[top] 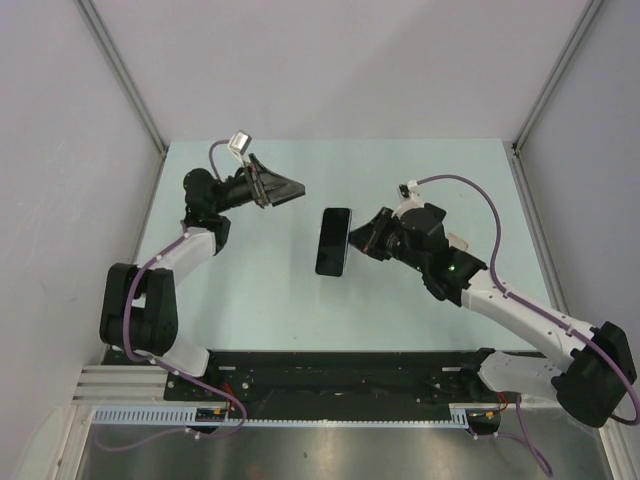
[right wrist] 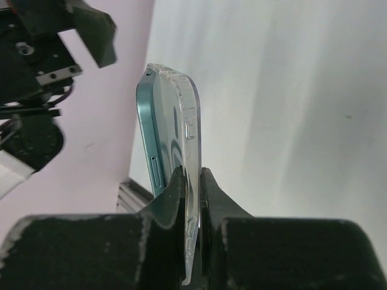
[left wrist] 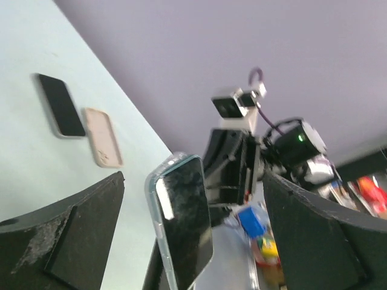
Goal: Take the phone out of the phone case
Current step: Remove the phone case from the phone.
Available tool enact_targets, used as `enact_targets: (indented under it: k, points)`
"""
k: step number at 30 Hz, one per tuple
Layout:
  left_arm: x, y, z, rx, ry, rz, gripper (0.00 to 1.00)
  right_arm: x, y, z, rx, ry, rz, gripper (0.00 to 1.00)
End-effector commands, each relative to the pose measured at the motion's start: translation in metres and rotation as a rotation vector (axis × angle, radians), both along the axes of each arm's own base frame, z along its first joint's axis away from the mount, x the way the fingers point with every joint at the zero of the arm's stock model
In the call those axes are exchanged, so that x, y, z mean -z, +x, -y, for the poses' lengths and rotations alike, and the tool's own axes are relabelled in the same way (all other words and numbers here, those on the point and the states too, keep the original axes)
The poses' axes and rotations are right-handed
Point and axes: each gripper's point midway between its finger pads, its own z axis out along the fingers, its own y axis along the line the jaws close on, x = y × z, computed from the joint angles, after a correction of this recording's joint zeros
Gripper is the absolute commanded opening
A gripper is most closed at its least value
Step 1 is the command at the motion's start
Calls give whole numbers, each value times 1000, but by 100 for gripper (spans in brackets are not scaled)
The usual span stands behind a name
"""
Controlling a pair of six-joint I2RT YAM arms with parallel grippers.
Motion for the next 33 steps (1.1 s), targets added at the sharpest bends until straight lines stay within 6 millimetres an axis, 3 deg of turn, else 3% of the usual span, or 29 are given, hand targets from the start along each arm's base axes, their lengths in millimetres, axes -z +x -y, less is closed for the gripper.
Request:
enact_targets:
  k: [1,4,9,10,14,20,26,29,33]
  points:
    - [6,29,-24,-209,61,-19,100,-5,9,35,139,-80,39,0]
    - [22,36,-30,-271,137,-95,100,17,10,61,211,-236,10,0]
    - [21,42,-37,-336,189,-95,100,69,4,88,259,-537,-90,0]
    - [20,41,-37,-339,194,-95,100,84,6,88,261,-593,-116,0]
    - [25,39,-37,-330,211,-116,100,110,6,76,195,-684,-157,0]
    - [43,38,-40,-340,257,-155,100,140,8,71,135,-805,-219,0]
    - [43,40,-41,-345,263,-157,100,168,8,70,105,-895,-277,9]
    - [41,41,-41,-348,268,-152,100,187,3,69,77,-931,-320,20]
    - [43,40,-41,-342,274,-155,100,213,-2,66,44,-958,-366,21]
